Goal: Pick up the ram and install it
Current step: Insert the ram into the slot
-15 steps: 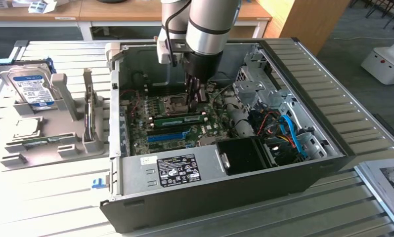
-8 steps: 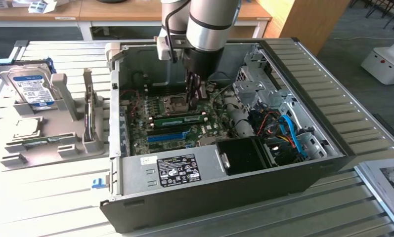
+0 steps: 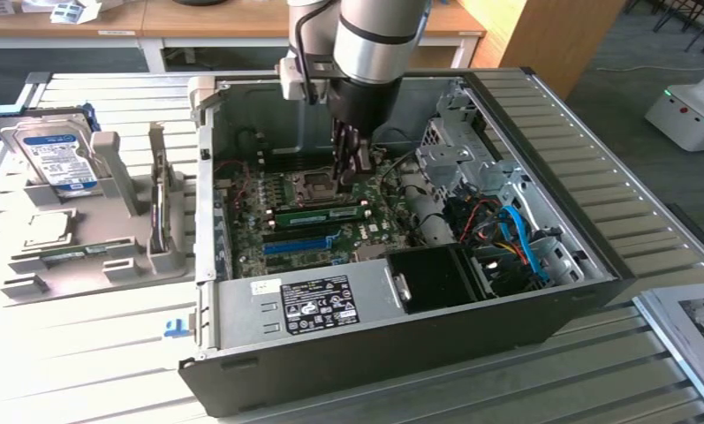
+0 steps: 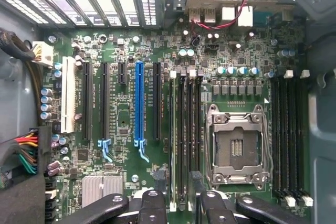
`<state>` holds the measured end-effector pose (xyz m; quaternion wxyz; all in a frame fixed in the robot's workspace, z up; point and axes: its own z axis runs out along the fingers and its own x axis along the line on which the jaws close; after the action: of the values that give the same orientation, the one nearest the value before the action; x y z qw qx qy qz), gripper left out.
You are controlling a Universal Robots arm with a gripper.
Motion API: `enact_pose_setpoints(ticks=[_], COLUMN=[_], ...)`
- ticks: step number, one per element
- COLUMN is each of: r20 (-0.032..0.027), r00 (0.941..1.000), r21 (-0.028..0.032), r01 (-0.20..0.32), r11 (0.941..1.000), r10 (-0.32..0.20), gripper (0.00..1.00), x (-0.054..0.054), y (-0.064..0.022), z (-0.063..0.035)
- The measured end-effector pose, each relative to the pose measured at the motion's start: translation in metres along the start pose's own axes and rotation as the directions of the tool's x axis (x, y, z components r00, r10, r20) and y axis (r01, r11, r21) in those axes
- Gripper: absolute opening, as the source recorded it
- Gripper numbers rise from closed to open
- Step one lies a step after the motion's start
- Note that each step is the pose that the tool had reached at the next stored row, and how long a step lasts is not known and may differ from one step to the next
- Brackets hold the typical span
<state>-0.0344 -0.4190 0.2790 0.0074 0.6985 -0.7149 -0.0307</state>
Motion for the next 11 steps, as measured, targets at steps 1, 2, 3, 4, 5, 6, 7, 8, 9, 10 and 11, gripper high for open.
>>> enact_pose_setpoints(ticks=[1,2,3,4,5,6,7,8,9,10,11], r20=[-0.0001,0.0000,-0.0001,-0.0001,-0.0001,-0.0001,-0.0001,-0.0001,-0.0001,0.0000,-0.0001], r00=[1.0000,1.0000,1.0000,1.0000,1.0000,1.0000,1.0000,1.0000,1.0000,1.0000,1.0000], r21=[0.0000,0.0000,0.0000,-0.0001,0.0000,0.0000,0.0000,0.0000,0.0000,0.0000,-0.0001], r01=[0.000,0.000,0.000,0.000,0.000,0.000,0.001,0.001,0.001,0.001,0.001], r11=[1.0000,1.0000,1.0000,1.0000,1.0000,1.0000,1.0000,1.0000,1.0000,1.0000,1.0000], r10=[0.000,0.000,0.000,0.000,0.000,0.000,-0.001,-0.001,-0.001,-0.001,-0.001], gripper=[0.31,0.31,0.31,0.31,0.31,0.31,0.31,0.31,0.31,0.31,0.31], x=[0.0000,-0.0001,-0.0001,-0.0001,-0.0002,-0.0002,-0.0002,-0.0002,-0.0003,-0.0003,-0.0003], y=[0.0001,0.0001,0.0002,0.0002,0.0003,0.0003,0.0004,0.0004,0.0004,0.0005,0.0006], z=[-0.0012,-0.0022,-0.0032,-0.0040,-0.0049,-0.0058,-0.0068,-0.0077,-0.0085,-0.0094,-0.0104])
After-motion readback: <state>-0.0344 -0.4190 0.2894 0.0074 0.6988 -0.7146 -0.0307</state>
